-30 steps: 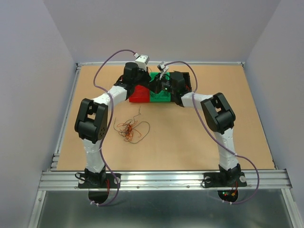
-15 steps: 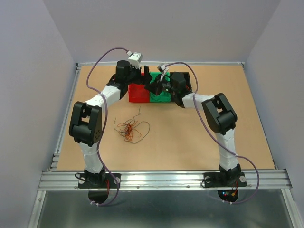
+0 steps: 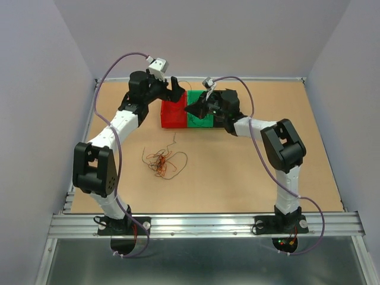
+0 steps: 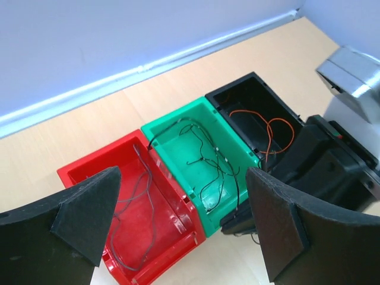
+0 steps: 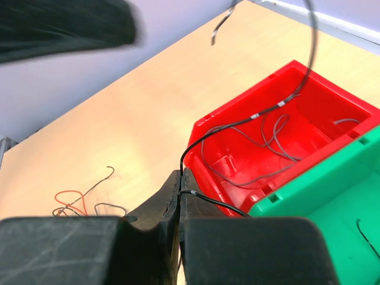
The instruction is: Untangle the cables
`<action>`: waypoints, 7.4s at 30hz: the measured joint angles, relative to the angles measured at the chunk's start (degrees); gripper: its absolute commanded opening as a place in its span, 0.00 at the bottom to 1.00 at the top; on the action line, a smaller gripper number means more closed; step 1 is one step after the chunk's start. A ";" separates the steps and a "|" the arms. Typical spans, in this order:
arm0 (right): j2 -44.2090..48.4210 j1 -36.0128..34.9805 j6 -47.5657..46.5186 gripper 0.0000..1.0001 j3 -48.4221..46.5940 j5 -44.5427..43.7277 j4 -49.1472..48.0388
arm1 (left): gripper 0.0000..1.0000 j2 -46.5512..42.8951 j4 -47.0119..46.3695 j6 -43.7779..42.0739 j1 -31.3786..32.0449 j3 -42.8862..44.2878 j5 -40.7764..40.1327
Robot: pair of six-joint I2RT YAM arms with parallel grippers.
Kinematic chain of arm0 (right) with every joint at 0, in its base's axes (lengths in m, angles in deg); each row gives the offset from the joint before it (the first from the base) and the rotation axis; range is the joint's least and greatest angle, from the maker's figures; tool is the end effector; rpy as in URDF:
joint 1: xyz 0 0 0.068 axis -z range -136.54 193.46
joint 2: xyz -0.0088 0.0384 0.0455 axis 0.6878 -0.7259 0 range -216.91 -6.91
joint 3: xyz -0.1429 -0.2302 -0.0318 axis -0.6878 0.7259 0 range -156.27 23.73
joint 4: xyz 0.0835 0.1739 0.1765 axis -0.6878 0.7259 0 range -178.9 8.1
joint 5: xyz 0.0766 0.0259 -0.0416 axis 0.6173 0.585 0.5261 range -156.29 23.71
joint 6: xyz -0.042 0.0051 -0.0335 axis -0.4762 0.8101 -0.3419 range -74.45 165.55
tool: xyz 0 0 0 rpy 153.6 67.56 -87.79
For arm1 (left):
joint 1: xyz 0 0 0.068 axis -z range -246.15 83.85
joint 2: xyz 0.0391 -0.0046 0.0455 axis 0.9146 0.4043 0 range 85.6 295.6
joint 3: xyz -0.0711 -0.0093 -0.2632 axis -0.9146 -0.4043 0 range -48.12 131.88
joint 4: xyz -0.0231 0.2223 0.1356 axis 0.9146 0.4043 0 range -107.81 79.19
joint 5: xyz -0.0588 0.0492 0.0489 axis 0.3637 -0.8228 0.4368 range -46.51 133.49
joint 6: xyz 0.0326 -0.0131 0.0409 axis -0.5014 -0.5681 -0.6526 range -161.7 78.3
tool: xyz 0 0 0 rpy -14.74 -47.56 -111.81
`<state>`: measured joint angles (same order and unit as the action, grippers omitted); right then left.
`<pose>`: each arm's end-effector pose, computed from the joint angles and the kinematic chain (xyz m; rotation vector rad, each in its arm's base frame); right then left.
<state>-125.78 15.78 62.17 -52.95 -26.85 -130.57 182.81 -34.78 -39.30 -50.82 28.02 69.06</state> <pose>0.4064 0.2387 0.2237 -0.7203 1.5385 1.1295 0.3906 -0.1230 0.3357 0.5268 1.5846 -0.6007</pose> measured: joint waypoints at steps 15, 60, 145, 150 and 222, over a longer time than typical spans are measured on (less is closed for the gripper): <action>6.01 5.49 4.98 0.01 6.05 3.06 -0.15 | 0.99 -7.82 -6.01 -3.02 -0.76 -7.85 -0.87; 11.98 0.20 22.47 0.01 9.62 18.10 -4.20 | 0.99 -18.01 -56.74 -25.24 5.03 -50.99 21.55; 11.54 -1.01 11.67 0.01 9.73 3.58 11.19 | 0.00 -7.87 -55.91 -30.88 8.24 -42.71 -10.60; 13.84 -1.29 3.67 0.01 8.15 -4.50 20.26 | 0.00 -10.75 -52.06 -32.39 8.33 -42.47 -6.08; -12.46 -3.17 2.08 0.00 -22.75 -52.26 40.09 | 0.63 4.68 -9.84 -7.65 3.56 -2.62 -10.14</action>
<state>-138.24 12.61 64.25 -75.71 -79.11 -90.49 187.48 -44.62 -46.95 -47.26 25.40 58.91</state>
